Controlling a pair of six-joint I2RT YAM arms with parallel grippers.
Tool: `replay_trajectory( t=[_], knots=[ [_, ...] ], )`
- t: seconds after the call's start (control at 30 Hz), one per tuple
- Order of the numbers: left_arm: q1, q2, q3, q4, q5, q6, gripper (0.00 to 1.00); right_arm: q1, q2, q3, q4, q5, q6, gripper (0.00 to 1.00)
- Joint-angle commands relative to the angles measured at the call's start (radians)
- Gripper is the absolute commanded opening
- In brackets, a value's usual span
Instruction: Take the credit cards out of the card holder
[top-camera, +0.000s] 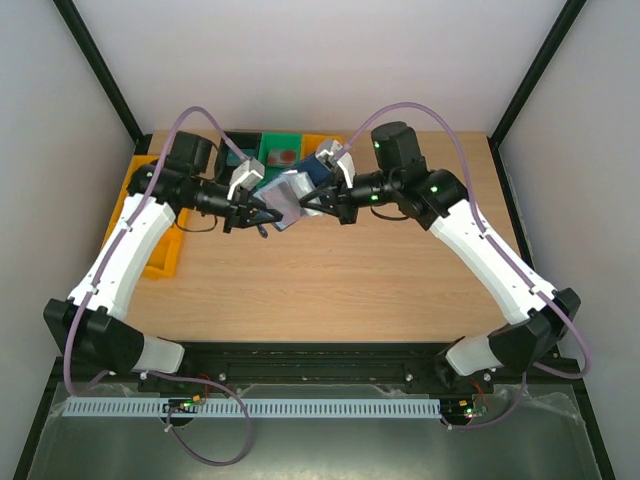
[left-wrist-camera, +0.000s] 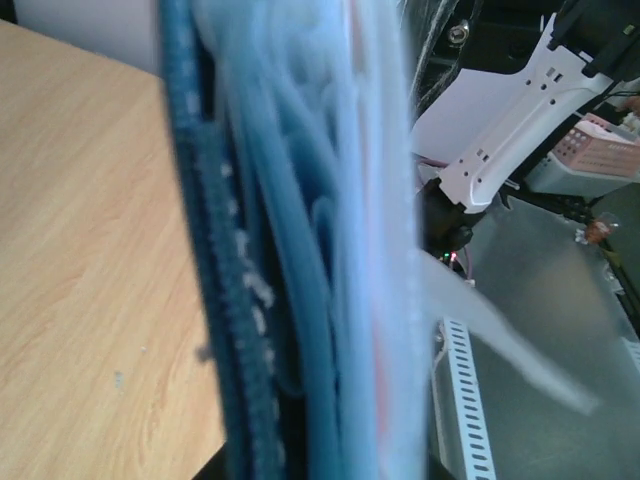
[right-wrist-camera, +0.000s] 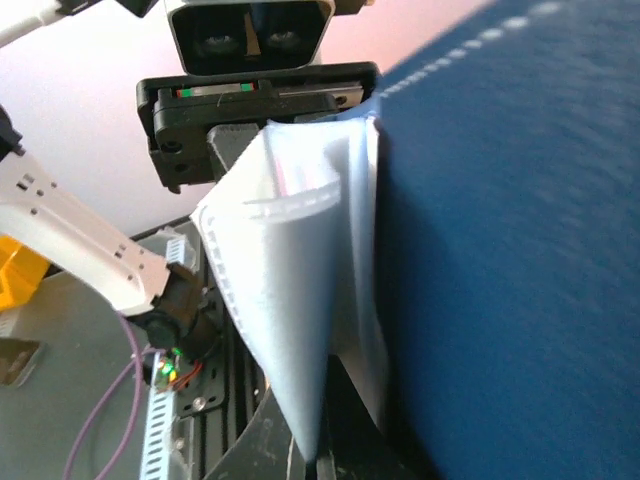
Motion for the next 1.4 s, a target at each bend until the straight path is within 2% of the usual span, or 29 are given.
replay_trajectory(
  t=[0.0,0.07,0.1,0.13,0.17,0.2,0.27,0.37,0.5,0.67,0.8,0.97,1.0,1.03,1.1,1.27,1.3,1.37],
  knots=[
    [0.024,-0.043,0.055,0.045,-0.004,-0.09,0.02,0.002,-0.071,-0.061,0.13,0.106,0.053,0.02],
    [0.024,-0.053,0.057,0.069,-0.052,-0.159,0.02,-0.003,-0.094,-0.093,0.17,0.216,0.093,0.08],
    [0.025,-0.059,0.056,0.084,-0.091,-0.191,0.02,-0.004,-0.103,-0.102,0.18,0.265,0.106,0.22],
    [0.025,-0.063,0.058,0.099,-0.146,-0.225,0.02,-0.005,-0.114,-0.111,0.193,0.331,0.119,0.47],
    [0.025,-0.066,0.06,0.114,-0.209,-0.255,0.02,-0.005,-0.126,-0.121,0.213,0.397,0.136,0.66],
    [0.024,-0.069,0.061,0.127,-0.267,-0.284,0.02,-0.005,-0.14,-0.132,0.232,0.457,0.153,0.79],
    [0.024,-0.074,0.061,0.148,-0.338,-0.321,0.02,-0.001,-0.161,-0.148,0.271,0.538,0.183,0.89],
    [0.023,-0.07,0.063,0.148,-0.301,-0.322,0.02,0.051,-0.182,-0.177,0.339,0.523,0.179,0.99],
    [0.012,-0.066,0.076,0.114,-0.27,-0.285,0.02,0.12,-0.183,-0.239,0.466,0.6,0.163,0.99],
    [-0.011,-0.062,0.068,0.11,-0.266,-0.277,0.02,0.139,-0.084,-0.189,0.506,0.549,0.186,0.99],
    [-0.03,-0.057,0.085,0.079,-0.246,-0.239,0.02,0.139,-0.027,-0.168,0.565,0.579,0.24,0.99],
    [-0.035,-0.049,0.103,0.067,-0.22,-0.229,0.02,0.14,0.025,-0.157,0.567,0.505,0.241,0.99],
    [-0.035,-0.047,0.107,0.06,-0.208,-0.223,0.02,0.14,0.031,-0.155,0.564,0.493,0.238,0.98],
    [-0.037,-0.046,0.11,0.056,-0.198,-0.217,0.02,0.14,0.034,-0.154,0.563,0.476,0.236,0.92],
    [-0.037,-0.046,0.115,0.043,-0.185,-0.204,0.02,0.14,0.031,-0.159,0.574,0.447,0.239,0.61],
    [-0.036,-0.051,0.13,-0.004,-0.134,-0.143,0.02,0.139,0.004,-0.185,0.609,0.398,0.237,0.11],
    [-0.034,-0.052,0.134,-0.013,-0.124,-0.132,0.02,0.138,-0.001,-0.188,0.607,0.397,0.24,0.04],
    [-0.03,-0.053,0.145,-0.035,-0.106,-0.104,0.03,0.135,-0.011,-0.197,0.61,0.383,0.241,0.02]
  ],
)
